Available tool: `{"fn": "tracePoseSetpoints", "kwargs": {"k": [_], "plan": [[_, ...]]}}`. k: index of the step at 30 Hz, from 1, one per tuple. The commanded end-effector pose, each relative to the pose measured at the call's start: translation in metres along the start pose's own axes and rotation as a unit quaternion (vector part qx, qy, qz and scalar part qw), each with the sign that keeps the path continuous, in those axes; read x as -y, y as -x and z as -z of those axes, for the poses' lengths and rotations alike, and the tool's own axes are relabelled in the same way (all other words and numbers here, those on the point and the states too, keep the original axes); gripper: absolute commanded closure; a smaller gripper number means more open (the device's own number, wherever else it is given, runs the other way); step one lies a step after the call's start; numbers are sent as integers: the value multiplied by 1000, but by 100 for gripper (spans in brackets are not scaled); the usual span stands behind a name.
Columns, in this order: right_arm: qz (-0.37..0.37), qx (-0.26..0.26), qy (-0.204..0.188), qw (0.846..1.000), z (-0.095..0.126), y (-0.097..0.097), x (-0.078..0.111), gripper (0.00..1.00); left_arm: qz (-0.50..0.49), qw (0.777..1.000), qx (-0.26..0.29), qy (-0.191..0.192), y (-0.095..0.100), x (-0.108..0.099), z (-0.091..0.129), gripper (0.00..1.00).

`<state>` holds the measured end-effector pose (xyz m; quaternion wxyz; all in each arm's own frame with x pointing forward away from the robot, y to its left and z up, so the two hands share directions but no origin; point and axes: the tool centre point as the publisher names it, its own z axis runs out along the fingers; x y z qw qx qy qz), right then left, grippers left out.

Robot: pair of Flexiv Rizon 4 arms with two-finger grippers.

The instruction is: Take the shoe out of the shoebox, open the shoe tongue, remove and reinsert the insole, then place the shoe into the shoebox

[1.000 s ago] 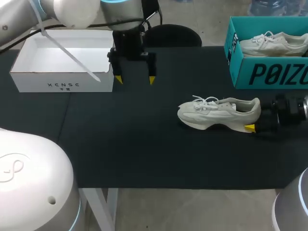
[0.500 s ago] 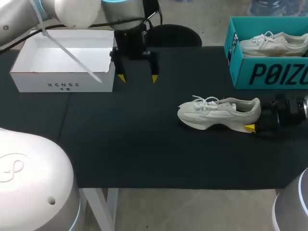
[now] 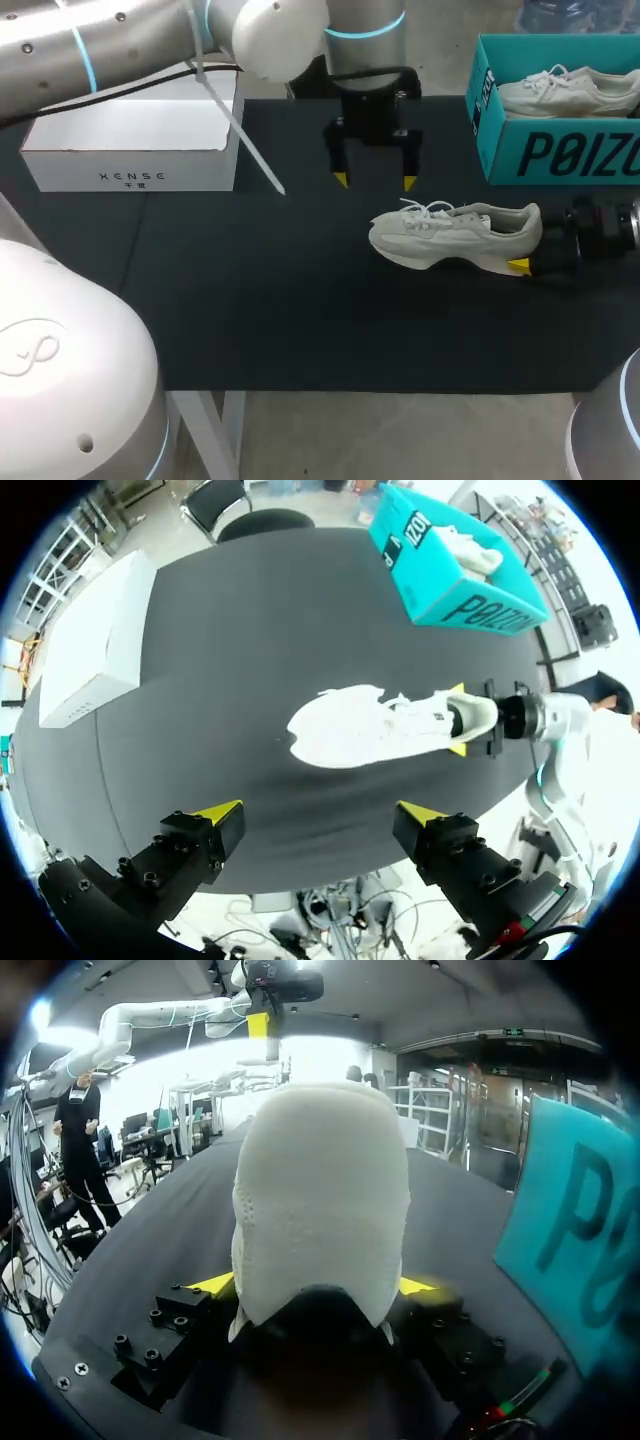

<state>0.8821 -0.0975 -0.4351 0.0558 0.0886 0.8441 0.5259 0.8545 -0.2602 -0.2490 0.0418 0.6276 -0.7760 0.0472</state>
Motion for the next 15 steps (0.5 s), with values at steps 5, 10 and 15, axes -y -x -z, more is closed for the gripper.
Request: {"fn": "tracePoseSetpoints", "kwargs": {"k": [5, 10, 15], "plan": [[0, 1, -2, 1000, -7, -2, 12, 100, -18, 998, 63, 9, -101, 19, -28, 0], [0, 1, -2, 1000, -7, -2, 12, 100, -20, 996, 81, 8, -124, 27, -43, 0], [0, 1, -2, 1000, -7, -2, 12, 100, -21, 994, 106, 7, -134, 32, -58, 0]]}}
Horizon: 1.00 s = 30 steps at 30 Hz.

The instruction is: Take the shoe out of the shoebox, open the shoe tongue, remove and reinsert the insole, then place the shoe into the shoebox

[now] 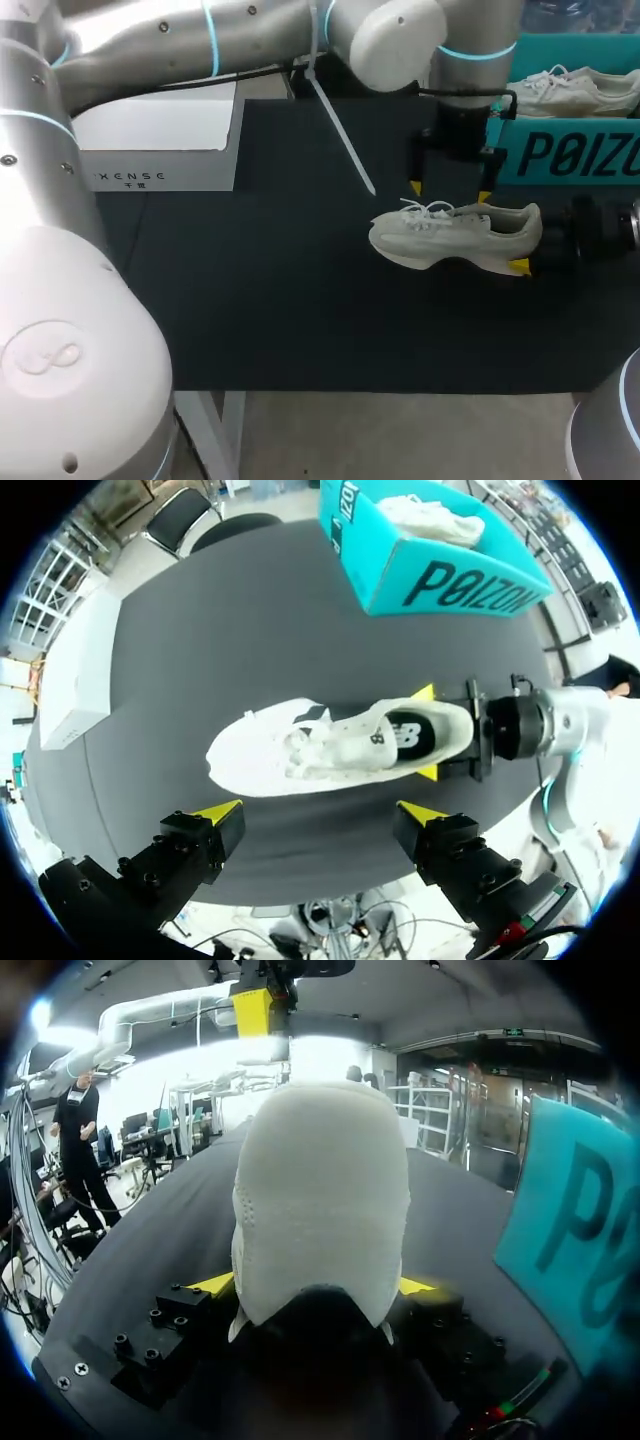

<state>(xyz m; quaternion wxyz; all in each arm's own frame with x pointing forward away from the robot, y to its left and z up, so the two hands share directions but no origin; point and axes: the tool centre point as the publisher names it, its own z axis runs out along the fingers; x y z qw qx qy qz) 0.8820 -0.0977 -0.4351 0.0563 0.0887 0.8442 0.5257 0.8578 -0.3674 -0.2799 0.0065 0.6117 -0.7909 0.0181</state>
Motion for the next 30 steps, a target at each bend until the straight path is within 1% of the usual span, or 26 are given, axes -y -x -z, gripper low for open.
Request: {"fn": "tracePoseSetpoints", "kwargs": {"k": [1, 6, 9, 14, 19, 21, 22, 23, 24, 27, 30], "plan": [[-1, 1, -2, 1000, -8, -2, 11, 100, 2, 998, 61, 6, -35, 9, -12, 0], [-1, 1, -2, 1000, -8, -2, 11, 100, 4, 997, 70, 12, -36, 13, -28, 0], [-1, 1, -2, 1000, -8, -2, 11, 100, 15, 997, 73, 17, -31, 20, -37, 0], [-1, 1, -2, 1000, -8, -2, 11, 100, 29, 997, 65, 19, -21, 33, -43, 0], [-1, 1, -2, 1000, -8, -2, 11, 100, 31, 997, 66, 21, -15, 39, -53, 0], [-1, 1, -2, 1000, -8, -2, 11, 100, 32, 997, 65, 19, -15, 39, -57, 0], [-1, 1, -2, 1000, -8, -2, 11, 100, 34, 997, 60, 29, -15, 38, -59, 0], [-1, 1, -2, 1000, -8, -2, 11, 100, 36, 997, 59, 30, -15, 37, -61, 0], [-1, 1, -2, 1000, -8, -2, 11, 100, 35, 997, 64, 23, -15, 35, -62, 0], [-1, 1, -2, 1000, -8, -2, 11, 100, 36, 997, 66, 16, -17, 29, -66, 0], [-1, 1, -2, 1000, -8, -2, 11, 100, 47, 997, 68, 1, -17, 27, -69, 0]]}}
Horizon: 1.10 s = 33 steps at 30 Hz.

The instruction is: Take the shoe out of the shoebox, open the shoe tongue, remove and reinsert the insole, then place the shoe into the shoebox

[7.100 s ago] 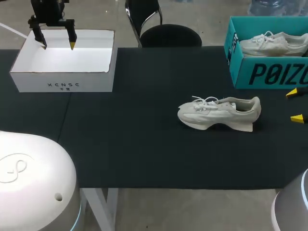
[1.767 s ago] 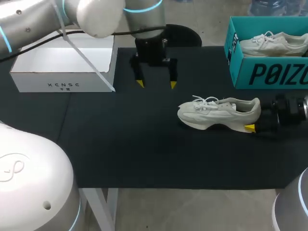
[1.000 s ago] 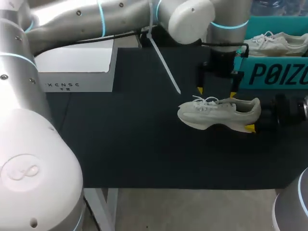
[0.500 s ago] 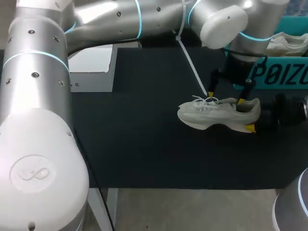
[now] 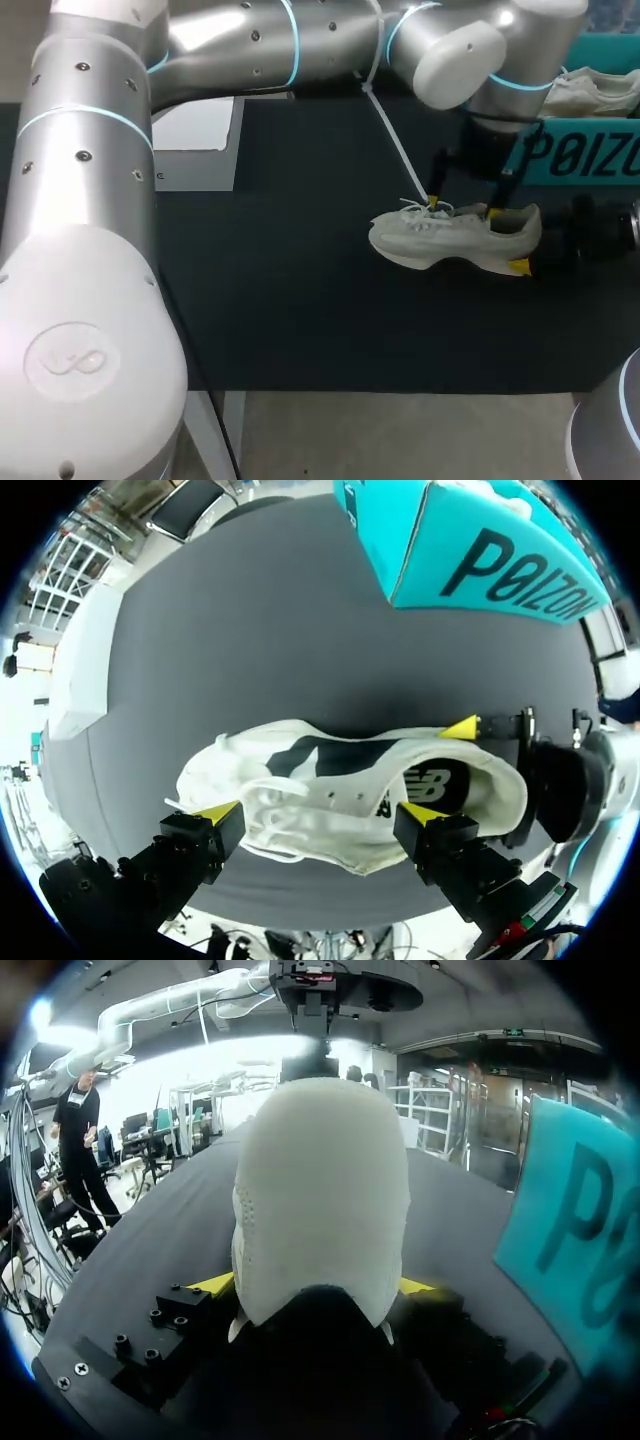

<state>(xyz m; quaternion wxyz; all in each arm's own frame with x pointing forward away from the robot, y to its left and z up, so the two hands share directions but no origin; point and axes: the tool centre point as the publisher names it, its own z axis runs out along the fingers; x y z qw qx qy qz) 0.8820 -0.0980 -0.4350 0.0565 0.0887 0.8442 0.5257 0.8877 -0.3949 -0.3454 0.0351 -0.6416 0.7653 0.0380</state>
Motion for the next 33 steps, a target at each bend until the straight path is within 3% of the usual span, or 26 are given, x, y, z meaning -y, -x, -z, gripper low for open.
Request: {"fn": "tracePoseSetpoints", "kwargs": {"k": [1, 5, 6, 7, 8, 12, 32, 33], "plan": [[-1, 0, -2, 1000, -8, -2, 11, 100, 13, 1000, 2, -19, 0, -8, -3, 0], [-1, 0, -2, 1000, -8, -2, 11, 100, 11, 999, 5, -37, 0, -7, -5, 0], [-1, 0, -2, 1000, -8, -2, 11, 100, 12, 999, 10, -37, 0, -7, -5, 22], [-1, 0, -2, 1000, -8, -2, 11, 100, 15, 999, 9, -35, 0, -7, -5, 70], [-1, 0, -2, 1000, -8, -2, 11, 100, 12, 999, 7, -35, 0, -7, -6, 100], [-1, 0, -2, 1000, -8, -2, 11, 100, 12, 999, 6, -29, 3, -10, -7, 100], [-1, 0, -2, 1000, -8, -2, 11, 100, 25, 998, -2, -60, 36, -9, 30, 100], [-1, 0, -2, 1000, -8, -2, 11, 100, 24, 998, -1, -60, 33, -9, 30, 89]]}}
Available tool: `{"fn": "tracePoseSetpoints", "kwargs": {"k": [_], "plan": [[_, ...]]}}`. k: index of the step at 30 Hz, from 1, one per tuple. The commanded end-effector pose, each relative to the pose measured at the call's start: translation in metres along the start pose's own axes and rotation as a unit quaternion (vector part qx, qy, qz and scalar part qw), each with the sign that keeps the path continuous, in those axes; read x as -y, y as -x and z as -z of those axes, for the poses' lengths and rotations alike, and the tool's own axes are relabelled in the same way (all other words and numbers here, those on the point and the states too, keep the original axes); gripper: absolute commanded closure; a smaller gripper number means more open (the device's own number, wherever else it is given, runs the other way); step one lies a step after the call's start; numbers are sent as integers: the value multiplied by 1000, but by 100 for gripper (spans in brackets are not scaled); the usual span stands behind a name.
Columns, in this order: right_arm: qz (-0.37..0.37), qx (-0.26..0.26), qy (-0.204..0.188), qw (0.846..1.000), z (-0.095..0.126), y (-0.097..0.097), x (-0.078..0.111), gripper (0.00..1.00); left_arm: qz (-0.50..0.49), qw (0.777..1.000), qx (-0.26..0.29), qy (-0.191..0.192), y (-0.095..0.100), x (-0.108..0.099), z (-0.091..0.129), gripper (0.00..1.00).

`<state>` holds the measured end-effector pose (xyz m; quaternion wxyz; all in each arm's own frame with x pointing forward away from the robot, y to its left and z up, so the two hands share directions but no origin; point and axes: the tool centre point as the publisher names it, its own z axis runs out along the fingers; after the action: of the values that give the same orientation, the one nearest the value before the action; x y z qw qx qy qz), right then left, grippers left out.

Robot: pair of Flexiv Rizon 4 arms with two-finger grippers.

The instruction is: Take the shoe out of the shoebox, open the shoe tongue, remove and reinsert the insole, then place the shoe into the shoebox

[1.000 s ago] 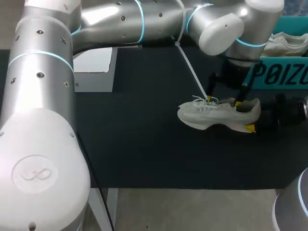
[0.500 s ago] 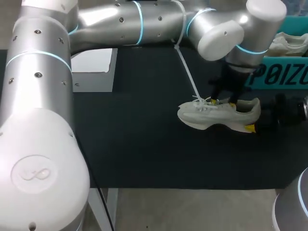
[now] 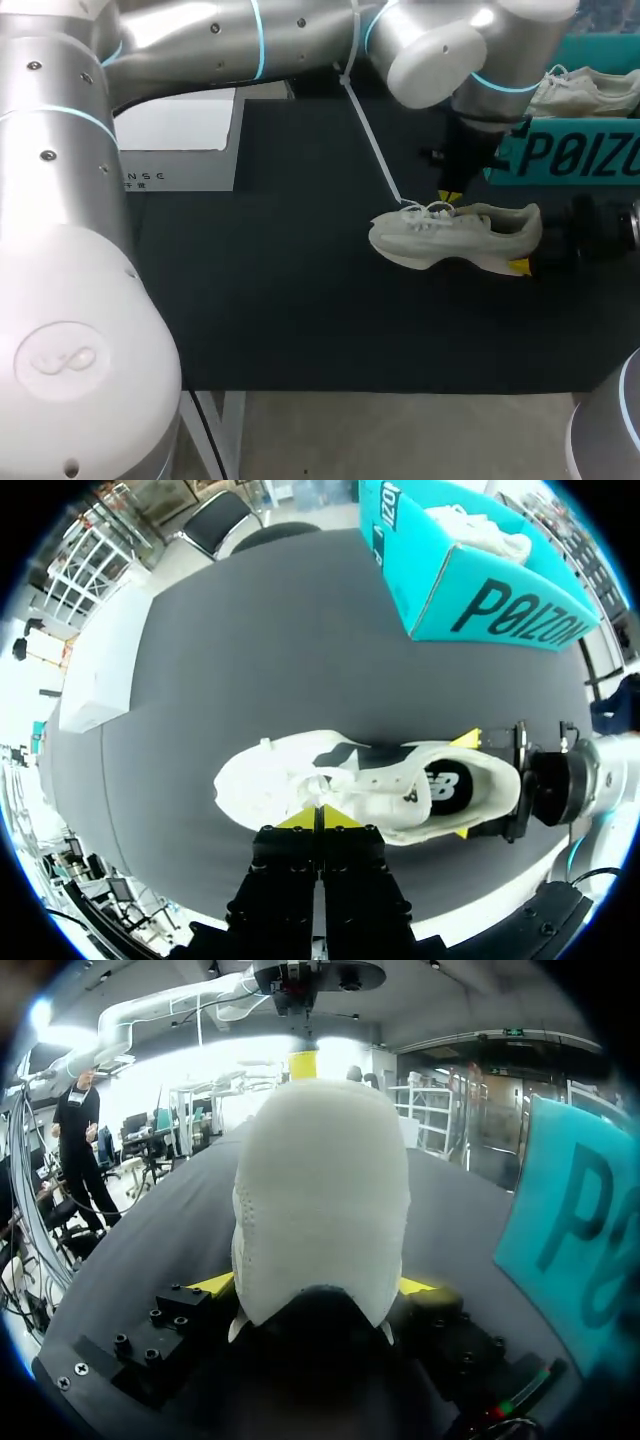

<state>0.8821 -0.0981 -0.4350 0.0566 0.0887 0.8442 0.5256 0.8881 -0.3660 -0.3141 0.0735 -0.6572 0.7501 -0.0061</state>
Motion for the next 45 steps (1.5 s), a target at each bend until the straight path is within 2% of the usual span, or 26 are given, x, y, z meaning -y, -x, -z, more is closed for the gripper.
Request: {"fn": "tracePoseSetpoints", "kwargs": {"k": [1, 2, 3, 4, 10, 16, 21, 28, 29, 30, 31, 45], "plan": [[-1, 0, -2, 1000, -8, -2, 11, 100, -2, 1000, 0, -4, -2, -5, 1, 59], [-1, 0, -2, 1000, -8, -2, 11, 100, -5, 1000, 0, -5, -6, -6, 0, 31], [-1, 0, -2, 1000, -8, -2, 11, 100, -6, 1000, -1, -2, -10, -6, -1, 8], [-1, 0, -2, 1000, -8, -2, 11, 100, -8, 1000, -1, -1, -13, -7, -2, 0], [-1, 0, -2, 1000, -8, -2, 11, 100, -21, 1000, -6, 1, -34, -10, -6, 0], [-1, 0, -2, 1000, -8, -2, 11, 100, -26, 1000, -1, 3, -48, -9, -19, 0], [-1, 0, -2, 1000, -8, -2, 11, 100, -22, 1000, 10, 10, -51, -7, -34, 0], [-1, 0, -2, 1000, -8, -2, 11, 100, -20, 999, 25, 11, -45, -6, -43, 0], [-1, 0, -2, 1000, -8, -2, 11, 100, -19, 999, 25, 12, -44, -6, -44, 24], [-1, 0, -2, 1000, -8, -2, 11, 100, -18, 999, 26, 12, -43, -7, -44, 92], [-1, 0, -2, 1000, -8, -2, 11, 100, -18, 999, 28, 10, -41, -7, -43, 100], [-1, 0, -2, 1000, -8, -2, 11, 100, -11, 1000, 21, 1, -19, -12, -23, 100]]}}
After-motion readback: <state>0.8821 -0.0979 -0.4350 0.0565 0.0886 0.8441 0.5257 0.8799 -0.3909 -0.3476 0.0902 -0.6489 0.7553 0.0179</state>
